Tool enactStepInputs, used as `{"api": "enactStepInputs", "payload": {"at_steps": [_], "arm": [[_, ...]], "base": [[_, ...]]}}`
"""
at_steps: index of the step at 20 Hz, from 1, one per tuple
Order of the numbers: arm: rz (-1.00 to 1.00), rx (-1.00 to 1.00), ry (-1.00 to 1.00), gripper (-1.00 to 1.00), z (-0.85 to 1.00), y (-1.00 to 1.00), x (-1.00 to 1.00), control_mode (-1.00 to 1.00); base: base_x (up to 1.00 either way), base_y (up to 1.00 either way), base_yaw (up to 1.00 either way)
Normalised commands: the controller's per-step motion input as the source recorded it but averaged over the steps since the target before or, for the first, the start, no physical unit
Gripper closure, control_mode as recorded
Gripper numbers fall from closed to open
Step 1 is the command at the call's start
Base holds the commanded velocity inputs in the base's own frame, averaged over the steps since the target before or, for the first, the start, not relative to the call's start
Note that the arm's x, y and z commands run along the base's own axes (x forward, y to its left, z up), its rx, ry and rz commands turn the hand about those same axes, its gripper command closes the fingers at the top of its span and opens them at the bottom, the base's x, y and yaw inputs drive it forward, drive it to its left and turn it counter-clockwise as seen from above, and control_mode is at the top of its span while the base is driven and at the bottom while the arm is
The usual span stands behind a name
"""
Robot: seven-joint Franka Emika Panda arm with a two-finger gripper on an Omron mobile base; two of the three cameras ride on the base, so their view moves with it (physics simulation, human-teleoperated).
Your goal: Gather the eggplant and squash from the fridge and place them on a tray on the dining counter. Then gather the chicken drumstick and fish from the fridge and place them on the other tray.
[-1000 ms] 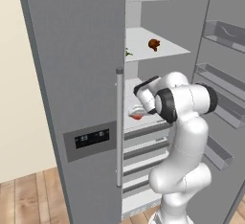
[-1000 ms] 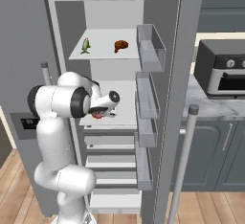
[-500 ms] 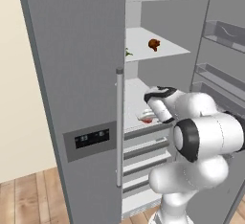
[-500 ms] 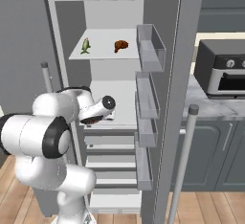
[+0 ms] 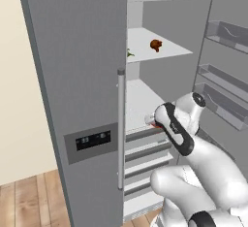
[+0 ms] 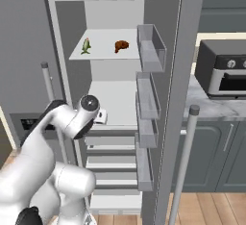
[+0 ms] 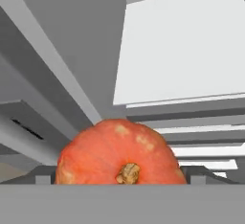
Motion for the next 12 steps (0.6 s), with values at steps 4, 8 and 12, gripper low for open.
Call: {"api": "enactStepInputs", "payload": {"at_steps": [4,8,12], "arm": [[-0.11,-0.16,0.03,1.00,0.31,-0.05,-0.63,-1.00],[-0.05,-0.07,-0.01,1.00,0.40,-0.02,-0.77,-1.00],[-0.01,-0.01,0.01,1.00,0.36,0.00,-0.45,-1.00]], "base": [[0.00,0.00,0.00],[0.00,0.00,0.00],[0.00,0.00,0.00]]}}
